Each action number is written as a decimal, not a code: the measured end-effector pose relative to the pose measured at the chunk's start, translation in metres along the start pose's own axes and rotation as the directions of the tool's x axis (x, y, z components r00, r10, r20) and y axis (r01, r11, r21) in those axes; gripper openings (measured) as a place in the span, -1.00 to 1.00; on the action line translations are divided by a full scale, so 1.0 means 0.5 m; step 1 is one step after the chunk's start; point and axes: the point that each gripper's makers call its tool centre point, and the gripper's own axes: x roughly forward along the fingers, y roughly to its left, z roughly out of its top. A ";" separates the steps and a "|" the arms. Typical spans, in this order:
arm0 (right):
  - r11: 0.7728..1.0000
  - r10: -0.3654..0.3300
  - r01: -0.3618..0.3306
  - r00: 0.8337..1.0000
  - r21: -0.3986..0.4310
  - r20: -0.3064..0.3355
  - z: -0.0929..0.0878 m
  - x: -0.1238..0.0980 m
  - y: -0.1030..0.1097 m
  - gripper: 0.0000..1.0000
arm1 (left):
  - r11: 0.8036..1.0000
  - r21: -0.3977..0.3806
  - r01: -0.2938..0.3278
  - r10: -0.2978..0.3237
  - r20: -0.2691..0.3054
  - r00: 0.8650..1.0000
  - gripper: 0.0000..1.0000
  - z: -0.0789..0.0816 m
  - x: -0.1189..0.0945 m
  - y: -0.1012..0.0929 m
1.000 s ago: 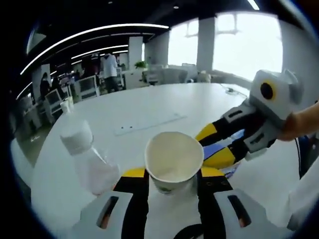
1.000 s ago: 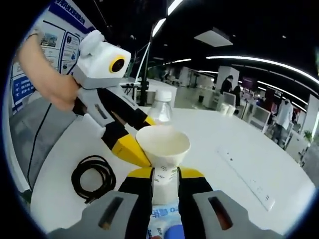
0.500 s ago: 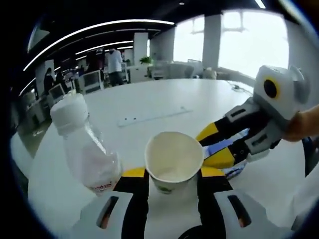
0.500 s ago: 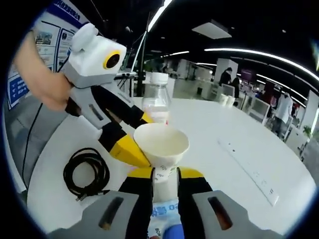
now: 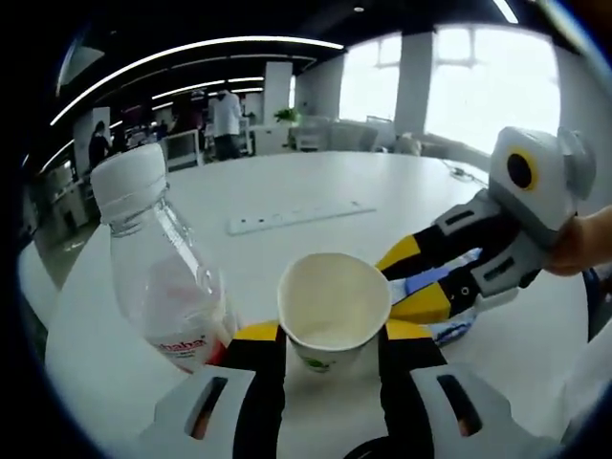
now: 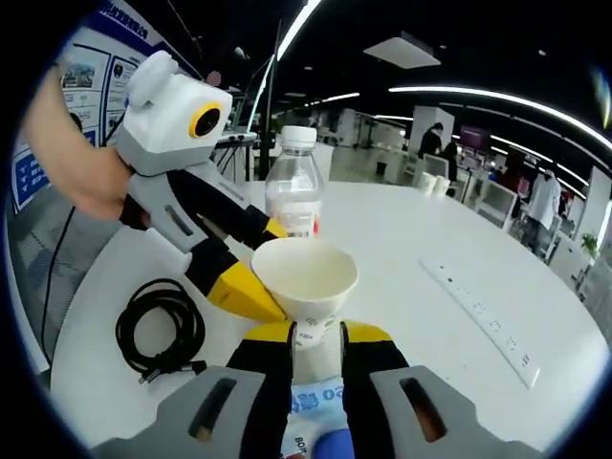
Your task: Arrange the tabletop items into an orderly group along one side of the table until the central work area is clear of visible clutter.
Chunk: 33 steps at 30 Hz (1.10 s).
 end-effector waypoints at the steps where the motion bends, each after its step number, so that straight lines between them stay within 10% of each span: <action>1: 1.000 0.001 -0.001 1.000 0.001 -0.002 -0.001 0.001 0.001 -0.70 | 1.000 0.001 -0.002 0.002 -0.004 1.000 -0.32 -0.003 0.000 0.000; 33: 0.999 0.001 0.001 0.998 0.037 -0.065 -0.028 0.011 0.011 -0.67 | 0.997 -0.065 -0.038 0.038 -0.007 0.999 -0.29 -0.036 0.005 0.007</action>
